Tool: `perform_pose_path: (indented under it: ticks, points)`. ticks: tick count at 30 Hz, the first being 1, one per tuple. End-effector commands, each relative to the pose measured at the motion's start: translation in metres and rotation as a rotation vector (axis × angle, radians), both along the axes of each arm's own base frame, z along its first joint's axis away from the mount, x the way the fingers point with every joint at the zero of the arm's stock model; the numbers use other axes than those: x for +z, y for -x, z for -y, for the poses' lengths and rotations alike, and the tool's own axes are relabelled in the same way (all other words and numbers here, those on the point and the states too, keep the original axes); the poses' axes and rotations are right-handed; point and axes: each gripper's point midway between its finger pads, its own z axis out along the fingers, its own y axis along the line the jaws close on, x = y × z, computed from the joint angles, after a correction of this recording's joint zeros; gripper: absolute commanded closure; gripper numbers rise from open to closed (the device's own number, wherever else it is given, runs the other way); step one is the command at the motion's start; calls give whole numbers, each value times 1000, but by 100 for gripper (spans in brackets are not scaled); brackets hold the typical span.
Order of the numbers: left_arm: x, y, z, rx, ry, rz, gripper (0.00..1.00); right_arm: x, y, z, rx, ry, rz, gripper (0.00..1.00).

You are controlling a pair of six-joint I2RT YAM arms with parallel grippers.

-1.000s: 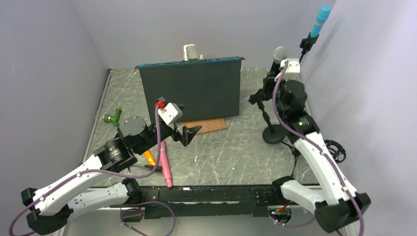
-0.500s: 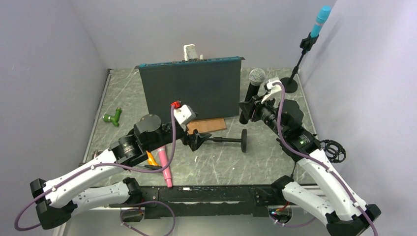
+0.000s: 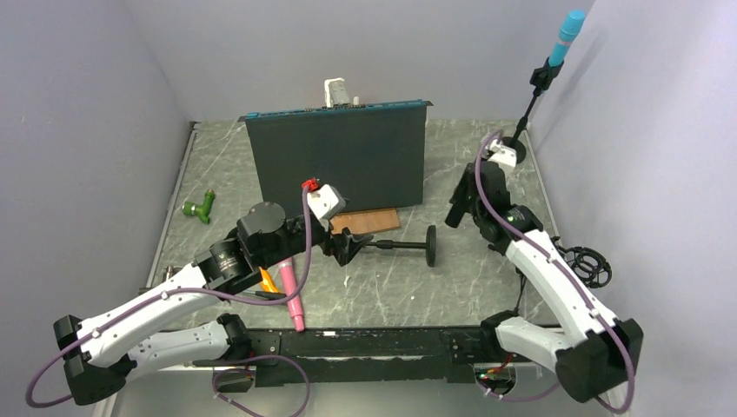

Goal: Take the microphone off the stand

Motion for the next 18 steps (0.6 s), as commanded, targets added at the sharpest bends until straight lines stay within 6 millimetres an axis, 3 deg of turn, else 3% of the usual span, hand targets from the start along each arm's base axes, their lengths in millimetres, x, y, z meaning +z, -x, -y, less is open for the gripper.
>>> perform_pose_path:
  ticks: [1, 4, 6, 10, 14, 15, 18]
  points:
    - [21, 0, -5, 18, 63, 44, 1, -29, -6, 48, -240, -78, -97, 100]
    - [24, 1, -8, 26, 65, 53, 1, -43, -7, 54, -245, -71, -130, 100]
    - [27, 2, -10, 26, 69, 58, 1, -37, -11, 40, -139, -74, -114, 100]
    - [36, -6, -26, 117, 102, 81, 1, 9, -4, -35, 226, -187, 36, 100]
    - [44, -20, -60, 295, 151, 106, 0, 54, 30, -108, 497, -283, 155, 100]
    - [48, -24, -73, 362, 175, 111, 1, 57, 39, -127, 568, -333, 151, 100]
    - [55, -34, -113, 546, 240, 132, 1, 37, 59, -188, 755, -459, 59, 100]
